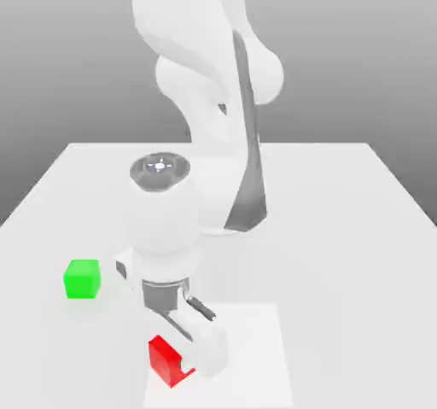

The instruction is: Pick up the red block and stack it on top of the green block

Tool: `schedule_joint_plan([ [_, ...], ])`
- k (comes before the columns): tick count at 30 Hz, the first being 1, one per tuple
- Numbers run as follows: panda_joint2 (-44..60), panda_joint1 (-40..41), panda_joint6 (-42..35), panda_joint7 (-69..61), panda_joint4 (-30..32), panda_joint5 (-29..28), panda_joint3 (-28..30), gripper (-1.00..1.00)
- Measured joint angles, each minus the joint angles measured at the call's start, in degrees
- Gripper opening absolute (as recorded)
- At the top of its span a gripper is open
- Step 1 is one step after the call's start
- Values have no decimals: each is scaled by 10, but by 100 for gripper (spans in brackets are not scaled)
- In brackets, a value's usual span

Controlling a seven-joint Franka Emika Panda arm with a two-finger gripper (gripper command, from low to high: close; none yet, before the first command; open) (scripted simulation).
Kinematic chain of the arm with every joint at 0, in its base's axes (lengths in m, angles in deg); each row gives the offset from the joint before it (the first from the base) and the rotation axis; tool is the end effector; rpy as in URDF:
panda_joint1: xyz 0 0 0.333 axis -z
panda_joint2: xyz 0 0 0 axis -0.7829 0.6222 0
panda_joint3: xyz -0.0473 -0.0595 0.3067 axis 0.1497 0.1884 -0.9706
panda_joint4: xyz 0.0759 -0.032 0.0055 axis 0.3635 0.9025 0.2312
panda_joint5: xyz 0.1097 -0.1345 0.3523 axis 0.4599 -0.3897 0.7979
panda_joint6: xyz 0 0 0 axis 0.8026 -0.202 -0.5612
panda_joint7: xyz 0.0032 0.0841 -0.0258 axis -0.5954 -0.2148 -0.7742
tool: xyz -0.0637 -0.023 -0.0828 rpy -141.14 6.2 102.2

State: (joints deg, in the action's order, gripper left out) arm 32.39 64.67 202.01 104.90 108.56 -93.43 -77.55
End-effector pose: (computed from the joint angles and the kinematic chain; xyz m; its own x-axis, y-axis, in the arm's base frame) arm 0.4354 -0.0660 0.1478 -0.0425 -0.9991 -0.0002 -0.9991 0.0425 -0.0022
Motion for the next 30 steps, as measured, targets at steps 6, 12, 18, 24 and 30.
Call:
schedule_joint_plan([
  [6, -107, 16, -86, -7, 21, 29, -10, -100],
  [12, -186, 106, -108, 136, 79, 39, 45, -100],
  [18, -261, 197, -120, 307, 141, 28, 80, -100],
  [24, -253, 258, -77, 406, 174, 22, 102, -100],
  [30, -161, 256, 12, 384, 172, 56, 96, 100],
])
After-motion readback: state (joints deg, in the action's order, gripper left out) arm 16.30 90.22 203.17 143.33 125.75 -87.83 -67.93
